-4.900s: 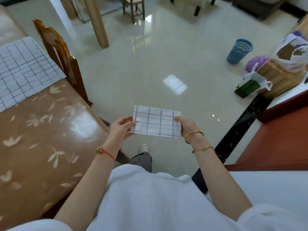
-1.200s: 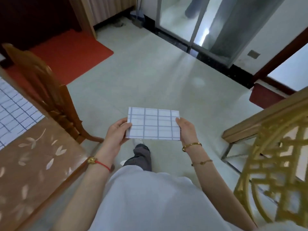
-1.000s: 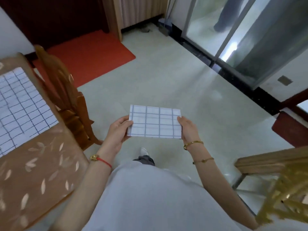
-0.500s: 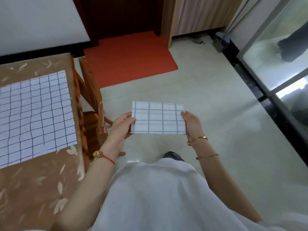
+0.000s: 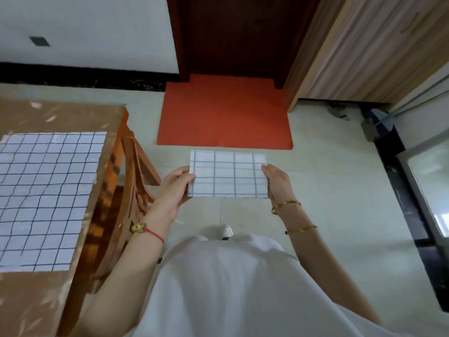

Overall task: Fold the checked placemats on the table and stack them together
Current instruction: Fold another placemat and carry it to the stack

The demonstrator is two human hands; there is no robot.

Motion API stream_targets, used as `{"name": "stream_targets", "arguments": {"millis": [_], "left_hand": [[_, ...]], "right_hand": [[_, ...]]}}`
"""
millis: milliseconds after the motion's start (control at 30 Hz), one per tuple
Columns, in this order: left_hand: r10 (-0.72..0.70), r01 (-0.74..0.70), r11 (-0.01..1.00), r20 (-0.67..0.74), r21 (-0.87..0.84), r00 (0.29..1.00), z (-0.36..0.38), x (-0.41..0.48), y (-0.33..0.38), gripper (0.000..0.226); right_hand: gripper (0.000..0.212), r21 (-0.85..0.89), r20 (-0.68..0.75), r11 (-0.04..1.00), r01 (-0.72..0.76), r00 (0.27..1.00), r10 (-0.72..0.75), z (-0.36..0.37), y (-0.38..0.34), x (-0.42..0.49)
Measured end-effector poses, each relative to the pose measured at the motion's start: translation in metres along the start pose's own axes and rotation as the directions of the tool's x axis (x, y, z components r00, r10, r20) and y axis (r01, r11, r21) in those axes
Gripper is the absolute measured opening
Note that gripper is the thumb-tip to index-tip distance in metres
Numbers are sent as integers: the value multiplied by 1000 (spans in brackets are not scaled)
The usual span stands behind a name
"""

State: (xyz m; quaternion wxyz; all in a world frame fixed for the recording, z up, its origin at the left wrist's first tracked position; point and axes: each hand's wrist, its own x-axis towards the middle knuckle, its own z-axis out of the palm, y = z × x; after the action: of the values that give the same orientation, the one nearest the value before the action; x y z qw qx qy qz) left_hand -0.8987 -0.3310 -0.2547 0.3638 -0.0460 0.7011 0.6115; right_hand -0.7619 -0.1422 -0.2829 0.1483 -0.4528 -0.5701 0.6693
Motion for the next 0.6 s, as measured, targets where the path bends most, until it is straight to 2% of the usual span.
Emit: {"name": "stream_targets", "arguments": {"millis": [67,133,200,300,367,600], "left_hand": [[6,-8,999,-42,-48,999,14,19,17,21],[0,-5,997,-78,-73,997,24,39,30,22],[2,-10,996,-95,-88,995,31,58,44,22],[5,-21,992,-130,-126,991,35,89,63,23],[6,-32,987,-164,-159,986,37,110,75,24],[-6,-49,973,-234,-226,972,23,213,122,21]], "right_hand": [[43,-22,43,1000,6,999,-5,1,-19,35],[27,-49,92,999,21,996,-16,4,-35,68],[31,-61,115,998,6,993,2,9,-46,100],[18,-76,142,997,-6,990,17,25,-68,137],[28,-91,170,996,-20,985,35,37,-77,165],[20,-119,251,993,-22,966,52,105,-114,271]]}}
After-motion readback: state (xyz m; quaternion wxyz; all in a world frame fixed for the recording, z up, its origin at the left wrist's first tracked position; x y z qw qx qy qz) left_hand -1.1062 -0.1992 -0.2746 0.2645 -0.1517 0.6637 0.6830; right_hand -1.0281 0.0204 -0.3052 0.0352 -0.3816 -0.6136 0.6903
